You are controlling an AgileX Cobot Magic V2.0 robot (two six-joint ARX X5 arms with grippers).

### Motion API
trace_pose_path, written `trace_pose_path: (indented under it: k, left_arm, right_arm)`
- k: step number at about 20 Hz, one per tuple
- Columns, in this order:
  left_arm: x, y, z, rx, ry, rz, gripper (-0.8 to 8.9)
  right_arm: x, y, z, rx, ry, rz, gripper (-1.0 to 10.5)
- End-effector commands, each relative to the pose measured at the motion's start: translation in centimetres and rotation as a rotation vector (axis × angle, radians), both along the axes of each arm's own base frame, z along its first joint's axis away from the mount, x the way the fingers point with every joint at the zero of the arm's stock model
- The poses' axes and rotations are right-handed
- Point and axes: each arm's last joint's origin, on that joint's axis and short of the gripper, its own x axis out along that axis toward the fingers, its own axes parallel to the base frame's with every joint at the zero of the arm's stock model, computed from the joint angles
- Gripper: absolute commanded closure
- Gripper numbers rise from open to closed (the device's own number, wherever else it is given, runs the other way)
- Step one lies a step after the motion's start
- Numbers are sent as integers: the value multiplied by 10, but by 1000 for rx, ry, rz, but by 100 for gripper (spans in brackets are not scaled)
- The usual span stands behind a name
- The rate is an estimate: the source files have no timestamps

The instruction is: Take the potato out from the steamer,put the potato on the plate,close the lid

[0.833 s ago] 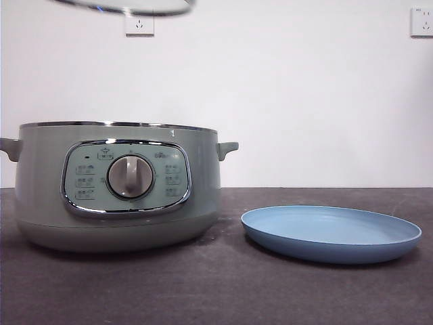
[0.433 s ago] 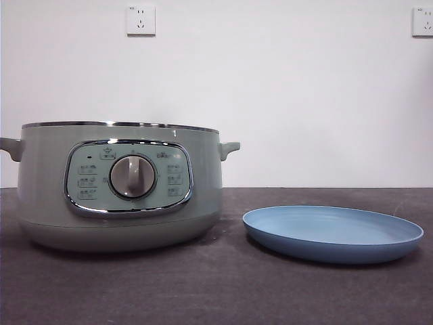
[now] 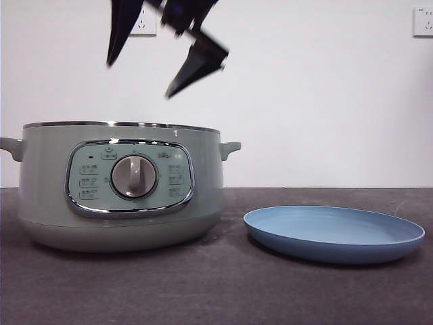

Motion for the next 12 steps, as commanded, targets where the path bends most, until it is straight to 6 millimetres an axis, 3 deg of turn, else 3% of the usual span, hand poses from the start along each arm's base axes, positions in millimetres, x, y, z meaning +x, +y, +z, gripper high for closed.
trace_pose_path:
  k: [1,6,12]
  left_arm:
    - [-12,5,7,-32,-65,15,821]
    - [-17,6,2,-40,-26,23,821]
    - [-18,7,-1,-40,3,28,821]
  right_arm:
    - [4,12,-14,-2,4,-8,472]
    - [6,28,-36,-50,-10,-10,468]
    - [10,32,-55,-94,27,-35,472]
